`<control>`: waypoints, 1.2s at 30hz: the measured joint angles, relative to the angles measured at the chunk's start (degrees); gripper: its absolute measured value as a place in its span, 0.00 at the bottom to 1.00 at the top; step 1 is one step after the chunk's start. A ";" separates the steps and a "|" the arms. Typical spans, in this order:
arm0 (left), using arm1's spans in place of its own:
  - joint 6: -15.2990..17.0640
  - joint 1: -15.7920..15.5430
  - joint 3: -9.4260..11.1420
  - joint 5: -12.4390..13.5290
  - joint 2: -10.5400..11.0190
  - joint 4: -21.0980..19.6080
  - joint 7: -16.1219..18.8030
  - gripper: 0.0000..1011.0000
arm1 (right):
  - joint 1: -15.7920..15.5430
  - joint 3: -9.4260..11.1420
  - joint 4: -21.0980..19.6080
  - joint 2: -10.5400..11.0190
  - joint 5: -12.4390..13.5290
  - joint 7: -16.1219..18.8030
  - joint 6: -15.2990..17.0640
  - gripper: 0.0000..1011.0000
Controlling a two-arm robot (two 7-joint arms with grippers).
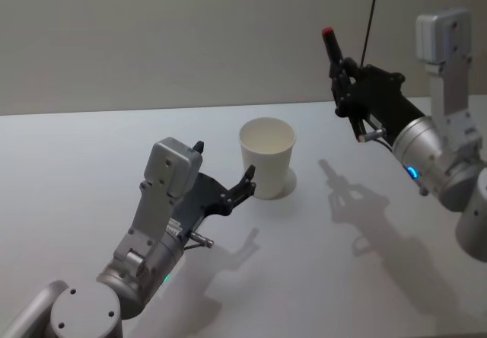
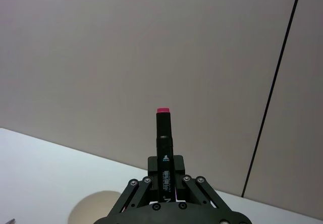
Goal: Place the pen into the pen holder.
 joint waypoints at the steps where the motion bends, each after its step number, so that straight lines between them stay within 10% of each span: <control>1: 0.00 0.00 0.00 0.00 0.00 0.00 0.00 0.99 | -0.10 -0.22 0.00 -0.25 -0.11 -0.19 -0.80 0.16; 36: 0.00 0.00 0.00 0.00 0.00 0.00 0.00 0.99 | 2.46 -3.98 10.70 -5.61 -8.14 -2.15 -20.63 0.16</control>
